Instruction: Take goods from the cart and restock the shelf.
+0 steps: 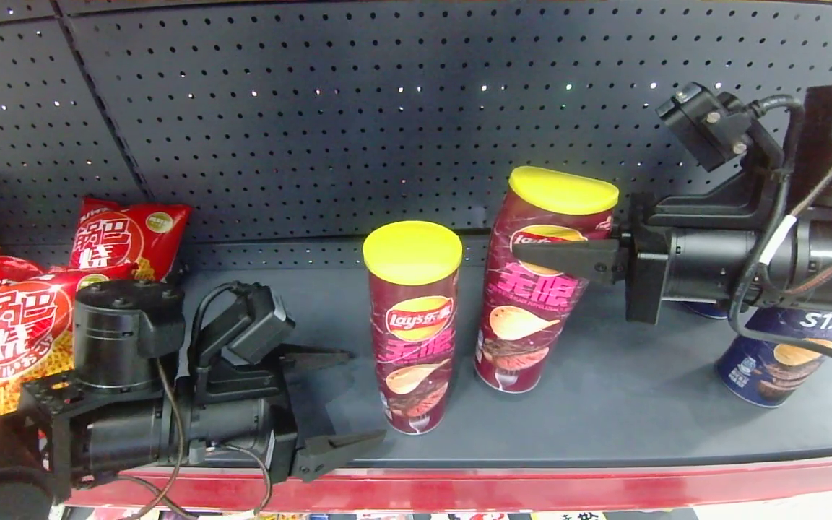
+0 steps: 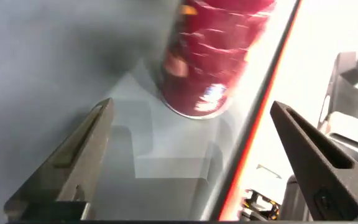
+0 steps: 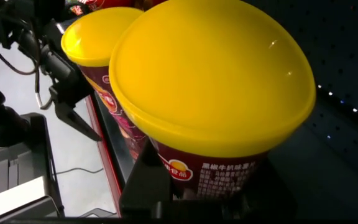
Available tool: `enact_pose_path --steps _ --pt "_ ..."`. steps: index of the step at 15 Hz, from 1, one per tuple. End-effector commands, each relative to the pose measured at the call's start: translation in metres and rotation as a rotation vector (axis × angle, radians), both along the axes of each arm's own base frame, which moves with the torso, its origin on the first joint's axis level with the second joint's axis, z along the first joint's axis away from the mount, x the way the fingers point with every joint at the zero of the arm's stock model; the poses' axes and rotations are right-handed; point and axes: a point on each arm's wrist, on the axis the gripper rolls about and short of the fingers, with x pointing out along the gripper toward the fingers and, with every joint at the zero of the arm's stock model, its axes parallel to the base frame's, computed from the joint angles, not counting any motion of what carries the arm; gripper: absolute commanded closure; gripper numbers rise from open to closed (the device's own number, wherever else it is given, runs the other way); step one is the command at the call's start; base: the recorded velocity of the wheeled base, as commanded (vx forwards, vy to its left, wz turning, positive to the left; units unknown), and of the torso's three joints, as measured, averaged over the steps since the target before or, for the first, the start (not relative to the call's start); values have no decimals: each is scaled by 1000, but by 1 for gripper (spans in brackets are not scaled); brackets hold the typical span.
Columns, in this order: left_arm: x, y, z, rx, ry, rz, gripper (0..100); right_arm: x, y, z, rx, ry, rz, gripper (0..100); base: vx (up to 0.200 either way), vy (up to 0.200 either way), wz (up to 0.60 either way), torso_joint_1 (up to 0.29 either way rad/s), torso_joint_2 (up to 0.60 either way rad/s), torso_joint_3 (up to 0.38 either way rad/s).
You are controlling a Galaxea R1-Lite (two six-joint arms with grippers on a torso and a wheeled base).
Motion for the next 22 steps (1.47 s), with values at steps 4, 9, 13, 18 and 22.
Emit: enact_pose_path --steps 4,9,13,18,22 --pt "-51 29 36 -91 -139 46 0 4 0 -5 -9 13 -6 100 0 0 0 0 0 0" --pt "-118 95 40 -125 -301 442 0 11 -10 -4 -6 12 -50 100 0 0 0 0 0 0" --pt "-174 110 7 -260 -323 644 0 18 -16 -6 -9 19 -79 100 0 0 0 0 0 0" --pt "-230 114 -50 -260 -332 772 0 27 -12 1 23 -16 -84 100 0 0 0 0 0 0" --pt "-229 119 -55 -217 -320 1011 0 28 -12 2 27 -10 -86 100 0 0 0 0 0 0"
